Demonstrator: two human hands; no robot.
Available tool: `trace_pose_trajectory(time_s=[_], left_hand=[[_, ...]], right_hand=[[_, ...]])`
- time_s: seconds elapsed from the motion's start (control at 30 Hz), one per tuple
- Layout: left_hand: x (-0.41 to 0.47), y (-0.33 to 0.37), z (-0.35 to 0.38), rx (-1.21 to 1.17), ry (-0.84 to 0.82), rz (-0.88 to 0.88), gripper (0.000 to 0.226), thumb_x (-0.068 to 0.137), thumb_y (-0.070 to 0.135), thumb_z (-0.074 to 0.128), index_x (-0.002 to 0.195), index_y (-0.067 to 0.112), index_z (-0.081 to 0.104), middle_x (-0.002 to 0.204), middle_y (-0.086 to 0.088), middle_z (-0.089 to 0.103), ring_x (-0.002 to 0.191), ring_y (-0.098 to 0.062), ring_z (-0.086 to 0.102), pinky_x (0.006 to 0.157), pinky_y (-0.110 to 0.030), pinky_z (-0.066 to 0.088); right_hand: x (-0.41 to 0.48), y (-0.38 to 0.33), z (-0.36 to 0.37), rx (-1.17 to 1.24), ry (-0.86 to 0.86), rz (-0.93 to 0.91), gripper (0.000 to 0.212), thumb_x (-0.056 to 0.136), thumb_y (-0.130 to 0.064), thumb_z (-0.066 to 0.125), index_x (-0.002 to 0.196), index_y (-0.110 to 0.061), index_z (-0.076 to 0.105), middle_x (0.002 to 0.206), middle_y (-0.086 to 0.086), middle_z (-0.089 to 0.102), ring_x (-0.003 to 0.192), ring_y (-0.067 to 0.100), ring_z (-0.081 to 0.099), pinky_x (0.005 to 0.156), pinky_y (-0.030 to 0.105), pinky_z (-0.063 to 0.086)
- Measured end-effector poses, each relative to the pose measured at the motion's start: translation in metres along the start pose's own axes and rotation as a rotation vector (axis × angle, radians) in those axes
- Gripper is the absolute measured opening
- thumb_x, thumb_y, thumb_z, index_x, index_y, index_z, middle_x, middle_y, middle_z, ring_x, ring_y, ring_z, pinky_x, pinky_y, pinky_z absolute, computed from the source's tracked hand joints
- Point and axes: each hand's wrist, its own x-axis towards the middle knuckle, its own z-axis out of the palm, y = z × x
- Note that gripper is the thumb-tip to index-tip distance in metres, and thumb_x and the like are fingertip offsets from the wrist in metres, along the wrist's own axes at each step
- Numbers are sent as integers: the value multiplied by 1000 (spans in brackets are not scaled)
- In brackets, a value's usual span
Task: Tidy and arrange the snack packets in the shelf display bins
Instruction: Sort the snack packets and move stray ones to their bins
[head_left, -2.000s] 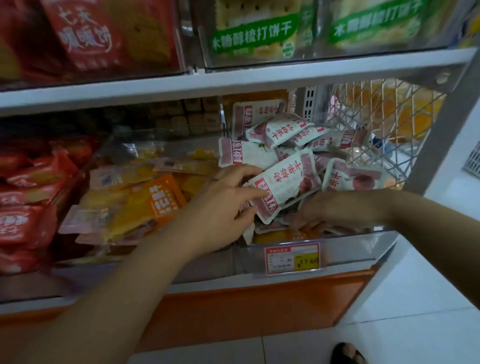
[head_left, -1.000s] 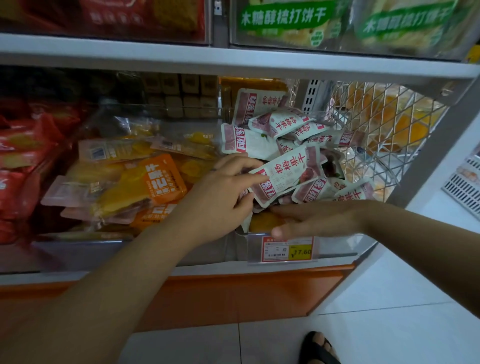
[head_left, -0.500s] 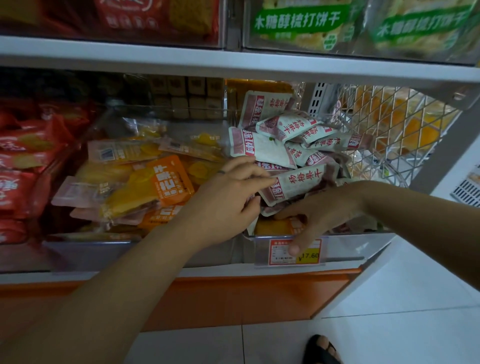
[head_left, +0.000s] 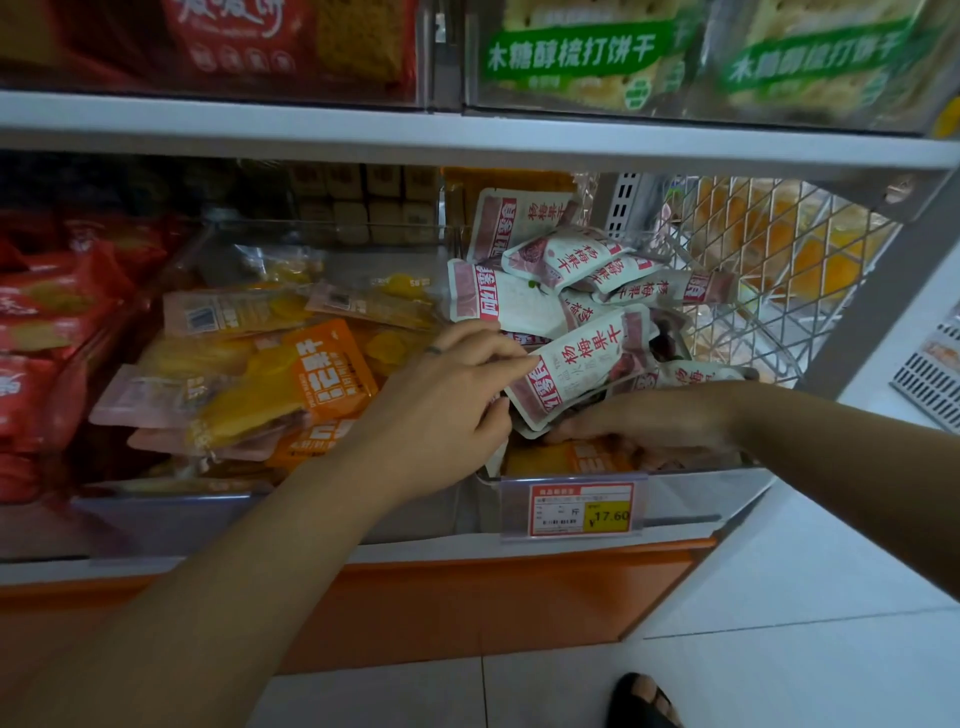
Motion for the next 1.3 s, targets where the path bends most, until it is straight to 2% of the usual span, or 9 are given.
trace_pose_trajectory(time_s=[0.17, 0.3, 0.47, 0.67, 0.73, 0.83, 0.97, 1.17, 1.3], left_hand=[[0, -1, 1, 3, 12, 11, 45, 93, 20, 47, 138, 20, 47, 130, 7, 49, 129, -9, 29, 99, -31, 39], [0, -1, 2, 17, 17, 14, 49, 89, 26, 40, 137, 20, 48, 130, 6, 48, 128, -10, 31, 98, -34, 42], [0, 0, 1, 33, 27, 5, 49, 90, 26, 40, 137, 20, 47, 132, 5, 47, 127, -11, 31, 94, -35, 45], [1, 0, -1, 57, -1, 9, 50, 92, 25, 46, 141, 24, 41, 137, 10, 40, 130, -8, 26, 96, -31, 41], [0, 0, -2, 55, -4, 6, 50, 91, 24, 47, 141, 25, 42, 136, 10, 41, 130, -8, 26, 97, -32, 40], [0, 1, -3, 54, 1, 8, 50, 91, 22, 48, 140, 24, 43, 136, 10, 43, 130, -7, 25, 99, -31, 37], [-1, 3, -7, 28, -36, -15, 52, 94, 28, 47, 144, 28, 35, 141, 13, 38, 132, -5, 20, 106, -30, 32], [-13, 22, -25, -434, 58, -167, 82, 88, 46, 57, 139, 55, -6, 148, 24, 25, 133, 4, 25, 106, -23, 26], [-24, 17, -41, -764, 343, -261, 91, 71, 53, 64, 135, 62, 0, 150, 22, 25, 133, 3, 33, 106, -27, 35]], right_hand=[[0, -4, 0, -80, 80, 39, 39, 90, -31, 59, 124, -45, 49, 129, -1, 53, 117, 27, 53, 99, 46, 47], [0, -7, -2, 26, 131, -18, 43, 84, -26, 67, 124, -36, 54, 120, -21, 50, 116, 5, 48, 99, 22, 40], [-2, -12, -2, -4, 184, -53, 45, 81, -28, 71, 122, -37, 56, 128, -17, 51, 115, 4, 49, 103, 28, 41], [-35, -30, -6, -342, 341, -122, 46, 81, -19, 69, 118, -43, 54, 110, -34, 45, 93, -10, 48, 76, 4, 42], [-53, -37, -8, -470, 394, -140, 50, 82, -15, 68, 114, -49, 52, 104, -43, 39, 88, -19, 43, 76, 0, 37], [-81, -46, -13, -568, 536, -137, 50, 80, -11, 67, 116, -44, 56, 112, -28, 48, 100, -8, 47, 93, 16, 41], [-102, -50, -14, -544, 871, -208, 47, 78, -9, 67, 117, -35, 61, 107, -13, 52, 93, 6, 51, 86, 22, 40], [-78, -52, 16, -251, 1089, -400, 50, 79, -12, 70, 115, -44, 54, 109, -18, 50, 102, -1, 49, 88, 17, 37], [-60, -83, 27, 14, 1098, -593, 50, 81, -12, 70, 114, -46, 53, 117, -17, 49, 108, -1, 50, 91, 25, 47]])
